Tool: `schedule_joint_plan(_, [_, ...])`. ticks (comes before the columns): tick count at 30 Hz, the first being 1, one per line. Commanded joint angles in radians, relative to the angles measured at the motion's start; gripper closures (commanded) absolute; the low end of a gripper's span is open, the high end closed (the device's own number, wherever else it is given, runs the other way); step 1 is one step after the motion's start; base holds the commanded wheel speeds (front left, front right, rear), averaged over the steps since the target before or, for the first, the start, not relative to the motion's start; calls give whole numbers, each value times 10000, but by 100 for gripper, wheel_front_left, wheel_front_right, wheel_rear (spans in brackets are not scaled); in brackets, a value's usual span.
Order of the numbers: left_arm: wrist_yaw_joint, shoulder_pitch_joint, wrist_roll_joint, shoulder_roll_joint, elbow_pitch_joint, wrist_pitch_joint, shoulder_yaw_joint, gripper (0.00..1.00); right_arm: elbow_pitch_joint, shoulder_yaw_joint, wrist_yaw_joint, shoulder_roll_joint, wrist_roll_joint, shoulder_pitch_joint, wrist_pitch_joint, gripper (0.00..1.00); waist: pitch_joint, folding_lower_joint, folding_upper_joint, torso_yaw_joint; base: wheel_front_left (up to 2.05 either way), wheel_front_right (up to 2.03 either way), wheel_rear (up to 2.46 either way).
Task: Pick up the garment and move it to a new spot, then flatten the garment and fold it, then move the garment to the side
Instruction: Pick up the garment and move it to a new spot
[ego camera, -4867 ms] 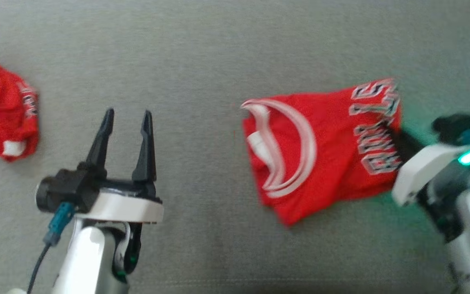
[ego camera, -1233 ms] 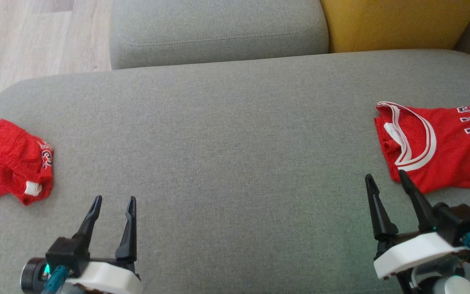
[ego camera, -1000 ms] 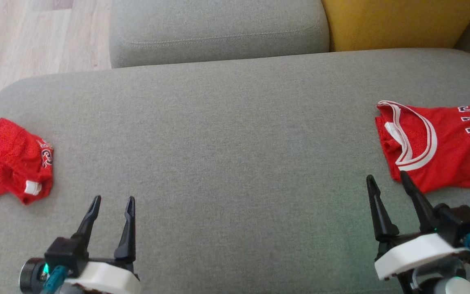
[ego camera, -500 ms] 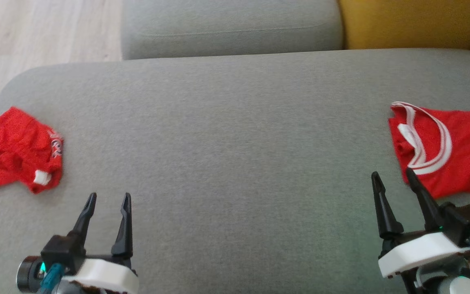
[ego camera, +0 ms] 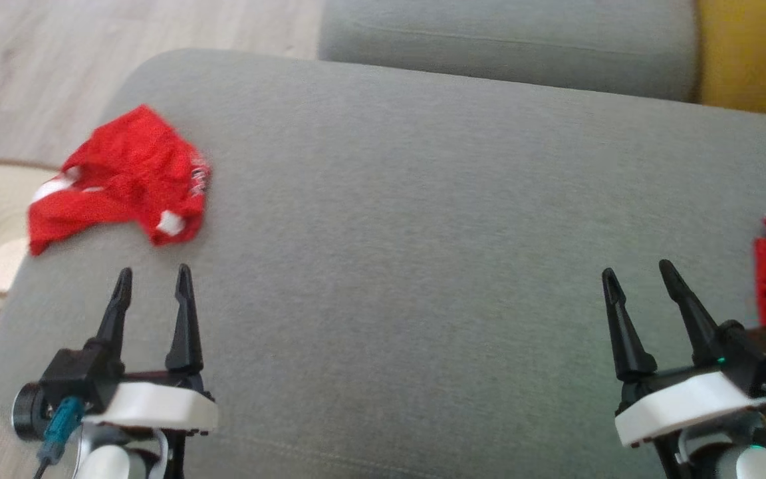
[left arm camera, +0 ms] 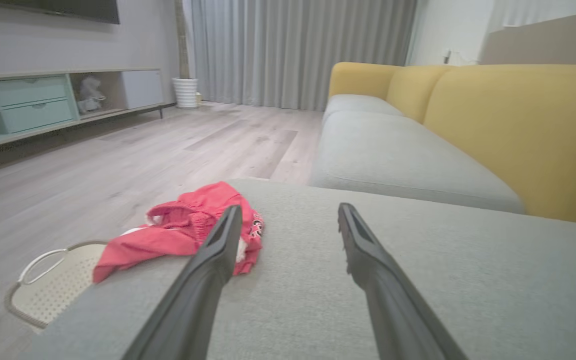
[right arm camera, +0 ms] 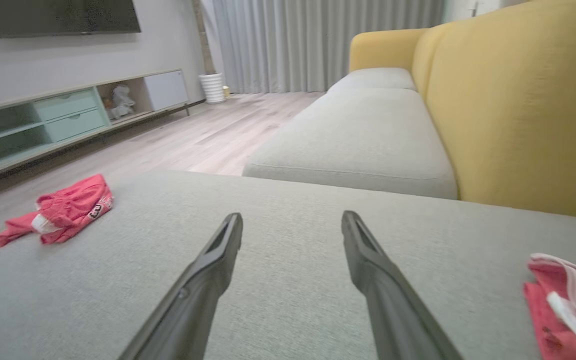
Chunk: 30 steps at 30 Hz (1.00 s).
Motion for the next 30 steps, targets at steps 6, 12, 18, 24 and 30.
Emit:
schedule_joint_plan(6, [9, -551, -33, 84, -215, -163, 612, 0, -548, 380, 67, -90, -99, -483, 137, 0, 59, 0, 0, 951, 0, 0, 0])
schedule_joint_plan(12, [2, -466, -13, 58, -187, -174, 764, 0, -603, 431, 67, -91, -142, -455, 207, 0, 49, 0, 0, 1137, 0, 0, 0])
schedule_joint_plan(18, [-11, -474, 50, -39, -136, -176, 865, 0, -732, 491, 67, -128, -177, -500, 296, 0, 196, 0, 0, 1159, 0, 0, 0])
schedule_joint_plan(24, [-98, -1085, -110, -143, 529, -174, 939, 0, -972, 519, 67, -303, -194, -773, 484, 0, 813, 0, 0, 1097, 0, 0, 0])
schedule_joint_plan(30, [-363, -3074, -562, -116, 2714, -61, 1094, 0, -1412, 681, 67, -747, -229, -1413, 944, 0, 2088, 0, 0, 883, 0, 0, 0])
